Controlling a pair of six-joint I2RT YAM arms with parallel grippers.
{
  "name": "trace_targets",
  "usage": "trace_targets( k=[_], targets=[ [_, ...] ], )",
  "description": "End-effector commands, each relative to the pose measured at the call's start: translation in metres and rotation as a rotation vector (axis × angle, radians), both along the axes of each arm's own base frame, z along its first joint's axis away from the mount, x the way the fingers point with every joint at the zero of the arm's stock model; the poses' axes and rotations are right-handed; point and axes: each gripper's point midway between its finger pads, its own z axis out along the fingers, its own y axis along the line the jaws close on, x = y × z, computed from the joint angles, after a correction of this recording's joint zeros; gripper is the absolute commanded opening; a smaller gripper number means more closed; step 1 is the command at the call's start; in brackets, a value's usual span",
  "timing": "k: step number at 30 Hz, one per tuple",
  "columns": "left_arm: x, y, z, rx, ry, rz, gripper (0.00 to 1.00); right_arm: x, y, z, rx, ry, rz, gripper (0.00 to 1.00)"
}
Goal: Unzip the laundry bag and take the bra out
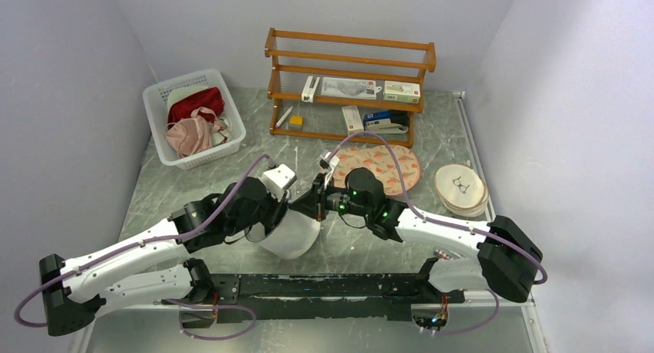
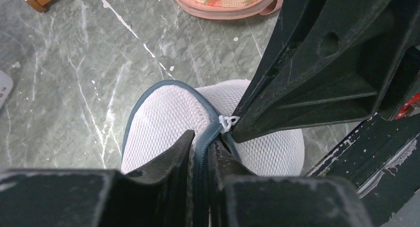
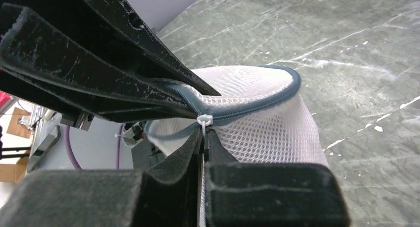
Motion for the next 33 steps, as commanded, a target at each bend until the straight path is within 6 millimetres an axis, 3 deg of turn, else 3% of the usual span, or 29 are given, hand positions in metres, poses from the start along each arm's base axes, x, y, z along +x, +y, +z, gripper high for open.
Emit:
trace_targets(
  k=[1, 5, 10, 13, 18, 20, 28, 31, 33],
  targets=[
    [0.007, 0.002, 0.025, -0.066, -0.056, 0.041, 0.19, 0.004, -0.003, 0.013, 0.036, -0.019, -0.049, 0.0],
    [0.008, 0.005, 0.031, -0.081, -0.076, 0.046, 0.07, 0.022, -0.014, 0.005, 0.03, 0.032, -0.127, 0.0],
    [0.007, 0.009, 0.037, -0.101, -0.093, 0.055, 0.07, 0.058, -0.046, -0.018, 0.042, 0.178, -0.212, 0.0],
    [0.007, 0.01, 0.037, -0.104, -0.096, 0.059, 0.07, 0.065, -0.052, -0.02, 0.05, 0.192, -0.179, 0.0],
    [0.008, 0.007, 0.029, -0.072, -0.073, 0.056, 0.08, 0.052, -0.038, -0.002, 0.064, 0.117, -0.087, 0.0],
    [0.01, 0.004, 0.024, -0.048, -0.06, 0.056, 0.13, 0.045, -0.033, 0.005, 0.072, 0.088, -0.06, 0.0],
    [0.012, 0.003, 0.012, -0.004, -0.036, 0.064, 0.59, 0.01, -0.005, 0.016, 0.041, -0.008, 0.046, 0.0],
    [0.011, 0.003, 0.012, -0.004, -0.037, 0.063, 0.6, 0.001, 0.005, 0.019, 0.032, -0.023, 0.079, 0.0],
    [0.011, 0.003, 0.014, -0.007, -0.039, 0.062, 0.49, 0.0, 0.006, 0.02, 0.038, -0.019, 0.081, 0.0]
  ],
)
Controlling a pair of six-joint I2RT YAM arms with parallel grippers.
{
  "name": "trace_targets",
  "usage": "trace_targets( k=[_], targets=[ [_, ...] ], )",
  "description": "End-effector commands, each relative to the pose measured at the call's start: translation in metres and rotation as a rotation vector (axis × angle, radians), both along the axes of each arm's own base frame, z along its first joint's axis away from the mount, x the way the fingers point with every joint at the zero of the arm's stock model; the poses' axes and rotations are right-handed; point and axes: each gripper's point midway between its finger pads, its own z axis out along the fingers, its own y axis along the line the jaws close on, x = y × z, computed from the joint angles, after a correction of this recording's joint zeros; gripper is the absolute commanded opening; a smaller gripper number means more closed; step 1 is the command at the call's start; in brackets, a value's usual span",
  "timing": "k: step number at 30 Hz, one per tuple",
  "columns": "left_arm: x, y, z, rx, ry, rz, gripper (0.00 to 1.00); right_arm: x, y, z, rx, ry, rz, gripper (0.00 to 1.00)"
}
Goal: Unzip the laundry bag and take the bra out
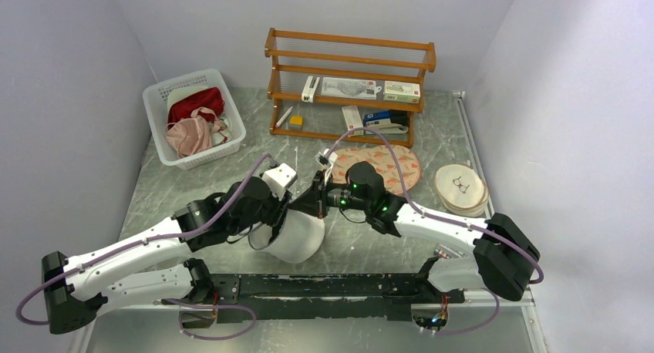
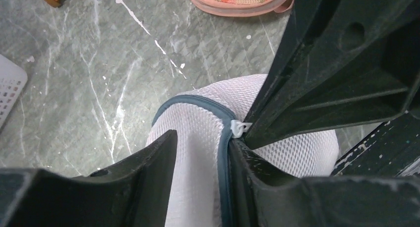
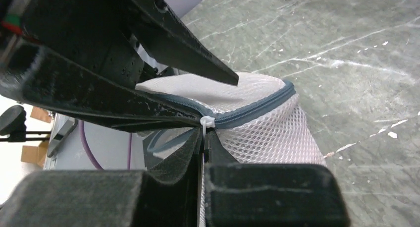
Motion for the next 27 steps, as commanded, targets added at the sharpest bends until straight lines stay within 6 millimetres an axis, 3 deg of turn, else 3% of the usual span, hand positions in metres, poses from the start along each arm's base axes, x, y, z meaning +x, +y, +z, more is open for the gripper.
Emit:
trace_targets(
  k=[1, 4, 8, 14, 17, 23, 27],
  targets=[
    [0.004, -0.001, 0.016, -0.033, -0.026, 0.017, 0.42, 0.0, 0.007, 0.022, 0.04, -0.066, 0.007, 0.0],
    [0.004, 0.0, 0.019, -0.044, -0.036, 0.017, 0.23, 0.006, 0.005, 0.02, 0.041, -0.055, -0.031, 0.0],
    [0.002, 0.002, 0.029, -0.08, -0.057, 0.016, 0.07, 0.023, -0.004, 0.007, 0.02, -0.006, -0.09, 0.0],
    [-0.002, 0.013, 0.053, -0.172, -0.117, 0.027, 0.07, 0.06, -0.034, -0.017, 0.032, 0.115, -0.154, 0.0],
    [-0.004, 0.018, 0.062, -0.208, -0.139, 0.032, 0.07, 0.067, -0.035, -0.023, 0.004, 0.113, -0.135, 0.0],
    [-0.004, 0.02, 0.063, -0.217, -0.147, 0.038, 0.07, 0.054, -0.024, -0.003, 0.044, 0.065, -0.045, 0.0],
    [0.001, 0.017, 0.048, -0.144, -0.107, 0.06, 0.27, 0.043, -0.021, 0.008, 0.054, 0.029, -0.021, 0.0]
  ],
)
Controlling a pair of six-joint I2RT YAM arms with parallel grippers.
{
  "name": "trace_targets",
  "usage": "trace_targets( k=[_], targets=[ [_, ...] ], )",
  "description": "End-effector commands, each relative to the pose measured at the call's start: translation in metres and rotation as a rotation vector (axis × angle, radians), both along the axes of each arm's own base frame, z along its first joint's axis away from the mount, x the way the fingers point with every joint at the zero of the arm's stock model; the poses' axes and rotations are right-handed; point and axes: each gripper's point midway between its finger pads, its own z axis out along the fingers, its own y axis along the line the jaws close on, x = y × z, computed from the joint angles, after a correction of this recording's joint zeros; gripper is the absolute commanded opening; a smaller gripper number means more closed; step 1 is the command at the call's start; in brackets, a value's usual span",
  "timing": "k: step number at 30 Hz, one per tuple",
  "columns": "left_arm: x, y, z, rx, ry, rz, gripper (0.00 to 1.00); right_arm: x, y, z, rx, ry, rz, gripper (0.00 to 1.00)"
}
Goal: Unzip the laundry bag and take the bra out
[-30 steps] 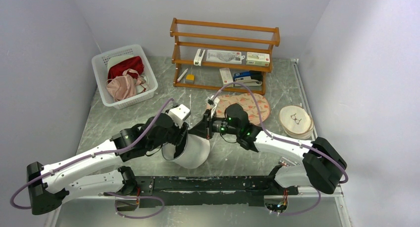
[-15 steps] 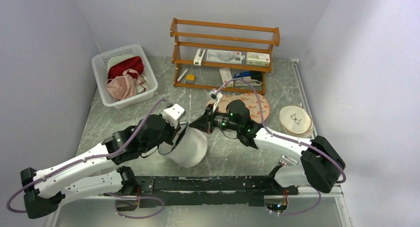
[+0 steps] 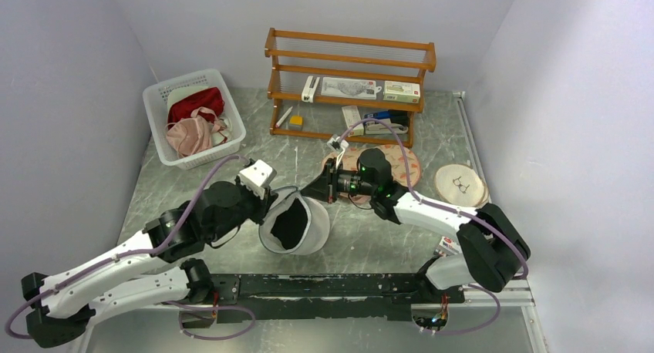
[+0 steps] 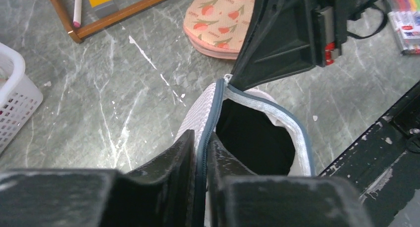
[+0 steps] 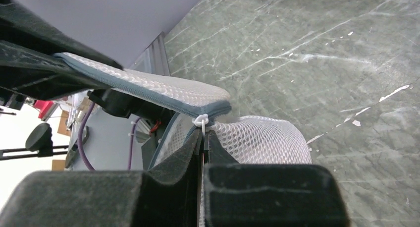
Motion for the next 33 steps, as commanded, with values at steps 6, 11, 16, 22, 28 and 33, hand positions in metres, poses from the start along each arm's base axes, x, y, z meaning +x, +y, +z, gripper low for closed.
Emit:
trace_targets(
  k=[6, 11, 16, 22, 28, 33],
  targets=[
    [0.014, -0.005, -0.027, 0.135, 0.065, 0.059, 0.57, -0.027, 0.016, 0.03, 0.036, -0.117, 0.085, 0.0],
    [0.013, -0.006, -0.028, 0.138, 0.068, 0.054, 0.55, -0.047, 0.032, 0.035, 0.012, -0.157, 0.148, 0.0],
    [0.011, -0.006, -0.019, 0.102, 0.047, 0.037, 0.27, -0.041, 0.031, 0.033, 0.004, -0.152, 0.103, 0.0],
    [0.002, -0.01, -0.004, 0.031, 0.012, -0.027, 0.07, -0.025, 0.023, 0.022, -0.023, -0.12, 0.064, 0.0],
    [-0.005, -0.009, 0.006, -0.016, -0.011, -0.066, 0.07, 0.003, 0.01, -0.004, -0.114, -0.054, 0.045, 0.0],
    [-0.012, -0.015, 0.011, -0.036, -0.017, -0.118, 0.07, 0.012, 0.011, -0.02, -0.159, -0.025, 0.114, 0.0]
  ],
)
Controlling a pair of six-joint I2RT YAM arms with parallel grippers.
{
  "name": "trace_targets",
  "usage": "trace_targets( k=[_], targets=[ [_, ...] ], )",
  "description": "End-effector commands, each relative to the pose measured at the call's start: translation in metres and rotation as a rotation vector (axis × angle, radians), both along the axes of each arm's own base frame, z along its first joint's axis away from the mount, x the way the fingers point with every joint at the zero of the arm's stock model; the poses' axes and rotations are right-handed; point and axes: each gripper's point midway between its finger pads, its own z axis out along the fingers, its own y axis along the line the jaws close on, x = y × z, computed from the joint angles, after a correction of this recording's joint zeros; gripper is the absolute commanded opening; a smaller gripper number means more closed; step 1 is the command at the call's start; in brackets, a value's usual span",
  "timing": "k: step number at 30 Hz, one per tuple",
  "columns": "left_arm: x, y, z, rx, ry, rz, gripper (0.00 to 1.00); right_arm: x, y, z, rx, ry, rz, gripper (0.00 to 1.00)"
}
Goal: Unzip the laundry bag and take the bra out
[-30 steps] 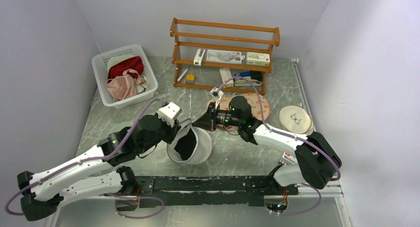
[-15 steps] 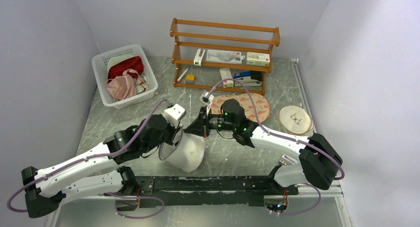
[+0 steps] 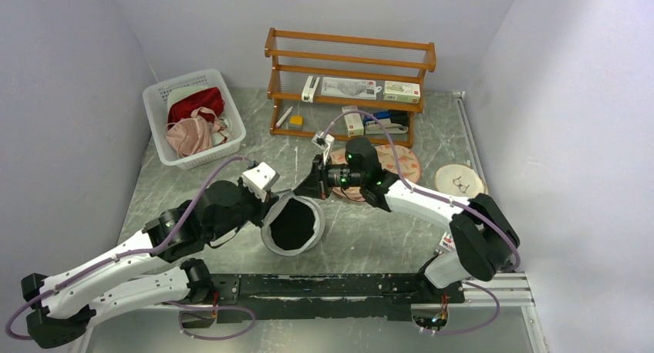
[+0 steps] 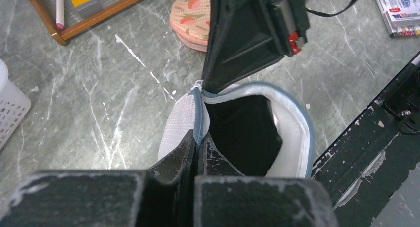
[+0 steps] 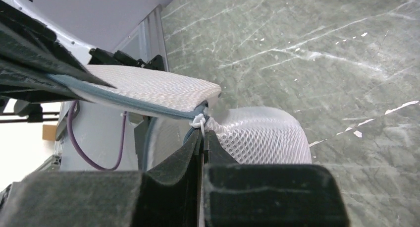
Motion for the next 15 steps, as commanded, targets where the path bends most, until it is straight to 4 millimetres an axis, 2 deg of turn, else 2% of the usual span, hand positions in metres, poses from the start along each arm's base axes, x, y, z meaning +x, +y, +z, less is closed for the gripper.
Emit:
trace_targets(
  k=[1, 5, 9, 15],
  targets=[
    [-0.006, -0.009, 0.017, -0.068, -0.037, -0.066, 0.07, 0.013, -0.005, -0.024, -0.095, 0.029, 0.032, 0.0],
    [-0.008, -0.009, 0.02, -0.083, -0.046, -0.078, 0.07, 0.019, -0.003, -0.035, -0.135, 0.041, 0.027, 0.0],
    [-0.004, -0.005, 0.018, -0.074, -0.046, -0.044, 0.07, 0.022, -0.007, -0.036, -0.149, 0.053, -0.013, 0.01],
    [0.01, 0.009, 0.012, -0.033, -0.041, 0.077, 0.07, 0.029, -0.028, -0.047, -0.238, 0.065, -0.153, 0.19]
  ],
)
